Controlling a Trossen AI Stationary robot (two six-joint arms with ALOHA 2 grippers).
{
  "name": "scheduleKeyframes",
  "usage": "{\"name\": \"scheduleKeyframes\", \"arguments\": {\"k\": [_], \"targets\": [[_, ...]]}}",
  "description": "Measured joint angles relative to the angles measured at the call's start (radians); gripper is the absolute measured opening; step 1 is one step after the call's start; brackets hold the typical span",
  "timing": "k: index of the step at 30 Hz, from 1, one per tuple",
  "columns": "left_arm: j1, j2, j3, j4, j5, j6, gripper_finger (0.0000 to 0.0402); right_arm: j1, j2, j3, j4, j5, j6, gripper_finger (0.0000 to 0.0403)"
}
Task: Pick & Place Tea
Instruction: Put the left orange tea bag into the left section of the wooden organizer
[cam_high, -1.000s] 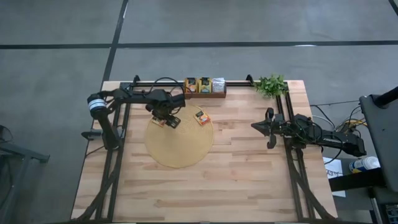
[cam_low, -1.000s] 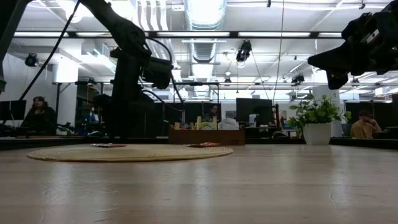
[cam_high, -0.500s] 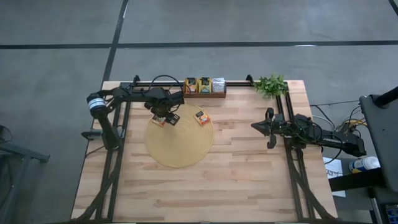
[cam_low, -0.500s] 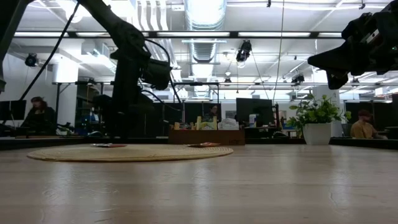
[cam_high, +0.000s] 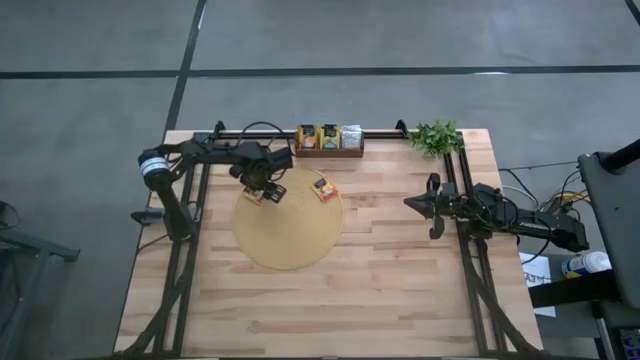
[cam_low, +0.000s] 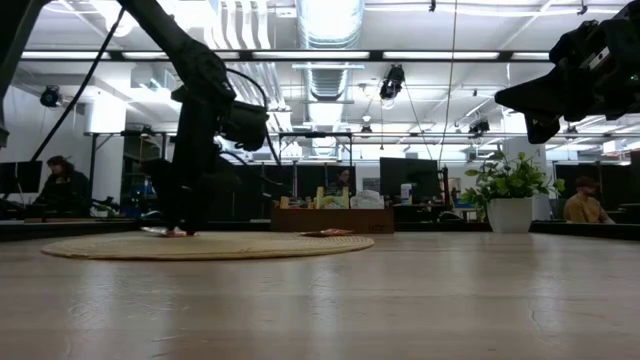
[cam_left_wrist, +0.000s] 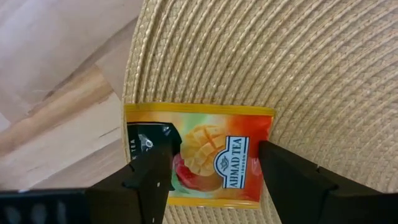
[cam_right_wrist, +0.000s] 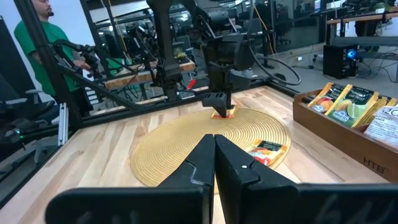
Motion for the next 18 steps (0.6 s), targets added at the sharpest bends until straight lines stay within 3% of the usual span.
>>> {"name": "scheduleKeyframes", "arguments": {"k": [8,18], "targets": [[0.000,-0.002,-0.031,0.018,0.023,0.000,0.0212,0.000,0.000,0.000,0.000,0.000,0.000,0.0009],[-0.001,0.001,-0.026,0.025,0.035,0.021,0.0080,0.000,0.000,0.000,0.000,0.000,0.000,0.0009]]}}
